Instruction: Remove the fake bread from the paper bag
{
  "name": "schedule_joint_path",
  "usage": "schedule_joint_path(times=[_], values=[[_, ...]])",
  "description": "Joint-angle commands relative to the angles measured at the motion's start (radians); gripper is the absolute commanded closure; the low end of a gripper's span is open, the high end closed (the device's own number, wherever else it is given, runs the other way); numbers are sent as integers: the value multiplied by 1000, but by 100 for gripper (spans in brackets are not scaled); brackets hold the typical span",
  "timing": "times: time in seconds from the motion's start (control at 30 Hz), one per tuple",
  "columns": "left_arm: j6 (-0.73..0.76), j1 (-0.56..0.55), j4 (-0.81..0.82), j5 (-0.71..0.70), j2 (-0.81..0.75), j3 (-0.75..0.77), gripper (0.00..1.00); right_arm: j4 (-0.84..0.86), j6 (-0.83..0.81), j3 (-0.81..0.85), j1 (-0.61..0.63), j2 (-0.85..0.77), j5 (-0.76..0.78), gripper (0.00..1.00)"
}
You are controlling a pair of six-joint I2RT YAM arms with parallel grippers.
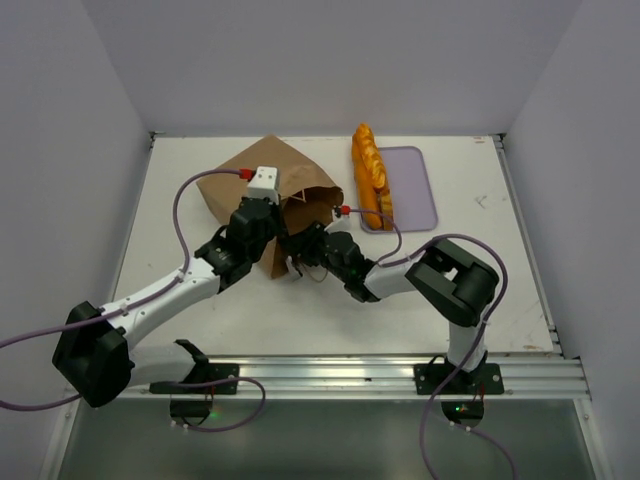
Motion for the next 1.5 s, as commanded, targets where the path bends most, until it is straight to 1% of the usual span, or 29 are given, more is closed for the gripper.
schedule_joint_path(times=[0.0, 0.17, 0.3, 0.53, 0.6, 0.77, 1.03, 1.17, 1.47], values=[[-34, 14, 61, 2, 20, 2, 100, 62, -24, -18, -8, -69, 21, 100], [-25, 17, 52, -11, 18, 2, 100, 111, -9, -38, -10, -70, 18, 100], [-19, 26, 40, -21, 14, 6, 100, 110, 11, -57, -16, -84, 10, 100], [-28, 32, 43, -6, 26, 10, 100, 111, 13, -126, -45, -151, 2, 100], [-32, 32, 44, -6, 30, 8, 100, 122, 33, -152, -57, -171, -20, 100], [-35, 35, 49, -5, 30, 11, 100, 223, 99, -221, -89, -176, -63, 100], [-17, 37, 46, -8, 26, 28, 100, 222, 105, -281, -103, -260, -74, 100], [-11, 40, 47, -8, 35, 39, 100, 225, 148, -319, -120, -291, -106, 100], [1, 60, 69, -5, 61, 46, 100, 218, 153, -331, -126, -348, -137, 100]])
